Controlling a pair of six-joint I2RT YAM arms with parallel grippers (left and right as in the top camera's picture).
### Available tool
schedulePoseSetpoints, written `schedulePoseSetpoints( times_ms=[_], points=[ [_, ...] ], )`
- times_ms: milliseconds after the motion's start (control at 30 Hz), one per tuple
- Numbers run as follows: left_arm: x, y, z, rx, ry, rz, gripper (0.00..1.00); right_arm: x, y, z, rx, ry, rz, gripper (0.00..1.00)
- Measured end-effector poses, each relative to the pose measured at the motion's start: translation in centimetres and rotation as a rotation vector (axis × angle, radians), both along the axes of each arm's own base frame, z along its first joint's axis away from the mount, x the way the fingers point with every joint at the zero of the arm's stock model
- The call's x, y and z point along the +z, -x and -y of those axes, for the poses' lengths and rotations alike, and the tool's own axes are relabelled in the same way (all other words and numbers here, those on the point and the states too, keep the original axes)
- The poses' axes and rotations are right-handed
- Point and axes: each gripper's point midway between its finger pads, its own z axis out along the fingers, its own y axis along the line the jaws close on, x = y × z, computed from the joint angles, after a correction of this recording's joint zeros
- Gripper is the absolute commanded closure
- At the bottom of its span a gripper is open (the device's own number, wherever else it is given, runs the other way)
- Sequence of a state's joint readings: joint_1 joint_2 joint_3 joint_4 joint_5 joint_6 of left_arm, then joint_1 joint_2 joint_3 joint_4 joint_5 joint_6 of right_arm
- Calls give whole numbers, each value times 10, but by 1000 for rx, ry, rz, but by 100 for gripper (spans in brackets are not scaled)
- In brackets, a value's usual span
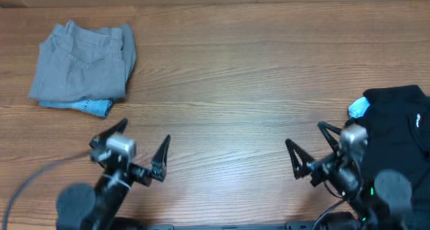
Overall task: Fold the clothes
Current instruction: 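Reach the right gripper to the black t-shirt at right and grasp it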
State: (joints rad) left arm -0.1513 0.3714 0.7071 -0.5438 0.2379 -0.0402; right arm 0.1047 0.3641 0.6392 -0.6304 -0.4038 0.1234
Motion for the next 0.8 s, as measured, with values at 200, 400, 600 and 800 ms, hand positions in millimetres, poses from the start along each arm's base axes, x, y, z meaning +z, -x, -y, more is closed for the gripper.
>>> schedulePoseSetpoints(
  times_ms=[200,400,600,800],
  points=[
    [2,-40,2,12,-89,-386,0,-11,-42,12,-92,82,-382,0],
    [-10,-76,7,3,-133,-573,0,-43,-67,4,-70,89,-631,0],
    [-33,-84,16,-41,-127,-670,0,-75,-111,82,-485,17,-817,0],
    [-32,-85,18,-48,-122,-665,0,-88,-155,204,-869,-119,-825,0]
  ],
)
